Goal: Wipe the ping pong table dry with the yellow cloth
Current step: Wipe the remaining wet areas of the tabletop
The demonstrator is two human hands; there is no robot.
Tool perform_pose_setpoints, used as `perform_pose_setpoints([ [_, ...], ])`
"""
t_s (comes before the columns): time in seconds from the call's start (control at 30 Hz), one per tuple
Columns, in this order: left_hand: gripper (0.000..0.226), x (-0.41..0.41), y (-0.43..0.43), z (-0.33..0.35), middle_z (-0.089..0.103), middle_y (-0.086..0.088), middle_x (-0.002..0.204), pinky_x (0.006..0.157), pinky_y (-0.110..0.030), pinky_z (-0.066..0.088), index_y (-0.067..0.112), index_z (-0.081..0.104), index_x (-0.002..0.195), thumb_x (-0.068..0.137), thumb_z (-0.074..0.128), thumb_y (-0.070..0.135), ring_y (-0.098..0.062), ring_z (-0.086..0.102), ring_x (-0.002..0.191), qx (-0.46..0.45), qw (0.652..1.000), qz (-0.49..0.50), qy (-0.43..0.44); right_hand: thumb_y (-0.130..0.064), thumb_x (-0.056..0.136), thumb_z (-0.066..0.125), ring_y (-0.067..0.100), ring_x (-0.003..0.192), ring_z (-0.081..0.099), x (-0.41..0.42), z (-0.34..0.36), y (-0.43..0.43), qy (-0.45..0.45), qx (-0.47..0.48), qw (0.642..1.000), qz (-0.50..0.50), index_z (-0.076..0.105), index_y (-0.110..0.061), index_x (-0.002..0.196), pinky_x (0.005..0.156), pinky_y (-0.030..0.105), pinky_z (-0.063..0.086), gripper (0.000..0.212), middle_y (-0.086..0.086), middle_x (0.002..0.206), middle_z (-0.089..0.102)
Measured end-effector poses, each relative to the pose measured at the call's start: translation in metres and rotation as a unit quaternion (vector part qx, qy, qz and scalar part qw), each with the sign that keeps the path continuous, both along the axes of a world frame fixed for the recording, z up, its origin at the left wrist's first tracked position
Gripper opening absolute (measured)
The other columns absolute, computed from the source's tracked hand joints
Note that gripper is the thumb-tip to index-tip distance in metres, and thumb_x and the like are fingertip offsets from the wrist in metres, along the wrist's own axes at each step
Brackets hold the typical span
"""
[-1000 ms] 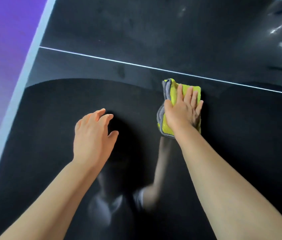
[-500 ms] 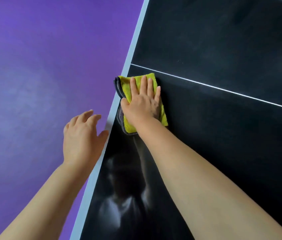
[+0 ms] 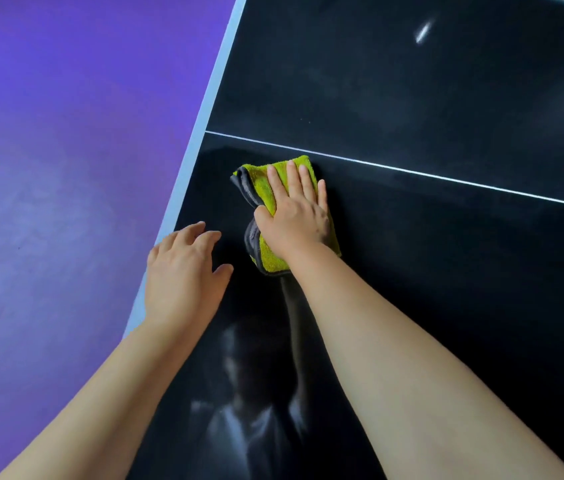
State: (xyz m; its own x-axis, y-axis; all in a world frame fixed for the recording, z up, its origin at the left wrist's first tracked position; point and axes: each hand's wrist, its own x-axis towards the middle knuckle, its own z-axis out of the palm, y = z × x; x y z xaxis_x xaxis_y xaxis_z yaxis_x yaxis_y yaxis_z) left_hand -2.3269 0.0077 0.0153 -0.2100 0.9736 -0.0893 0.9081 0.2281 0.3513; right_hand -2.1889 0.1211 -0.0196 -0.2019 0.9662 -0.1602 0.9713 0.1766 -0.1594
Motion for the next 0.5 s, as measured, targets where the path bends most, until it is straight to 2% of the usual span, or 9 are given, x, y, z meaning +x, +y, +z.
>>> perform_pose_setpoints([
  [0.3,0.047,0.158,0.029,0.001,0.057,-0.010,0.130,0.098,-0.047,0.038,0.013,0.065,0.117,0.073,0.076,0.022,-0.032,0.052,0.118,0.023,0.993,-0.112,-0.016,-0.043,0.097,0.034,0.015,0.151,-0.007,0.213,0.005,-0.018,-0.015,0.019,0.984,-0.176,0.006,-0.032,0.157,0.122,0.042,-0.009,0.067,-0.002,0.166,-0.003],
  [0.5,0.048,0.241,0.049,-0.005,0.053,-0.007,0.135,0.102,-0.043,0.034,0.015,0.061,0.122,0.077,0.072,0.025,-0.029,0.048,0.123,0.034,0.985,-0.166,-0.024,-0.041,0.099,0.032,0.015,0.151,-0.006,0.334,0.006,-0.020,-0.033,0.020,0.964,-0.265,0.005,-0.030,0.157,0.122,0.041,-0.007,0.065,-0.002,0.166,-0.003],
])
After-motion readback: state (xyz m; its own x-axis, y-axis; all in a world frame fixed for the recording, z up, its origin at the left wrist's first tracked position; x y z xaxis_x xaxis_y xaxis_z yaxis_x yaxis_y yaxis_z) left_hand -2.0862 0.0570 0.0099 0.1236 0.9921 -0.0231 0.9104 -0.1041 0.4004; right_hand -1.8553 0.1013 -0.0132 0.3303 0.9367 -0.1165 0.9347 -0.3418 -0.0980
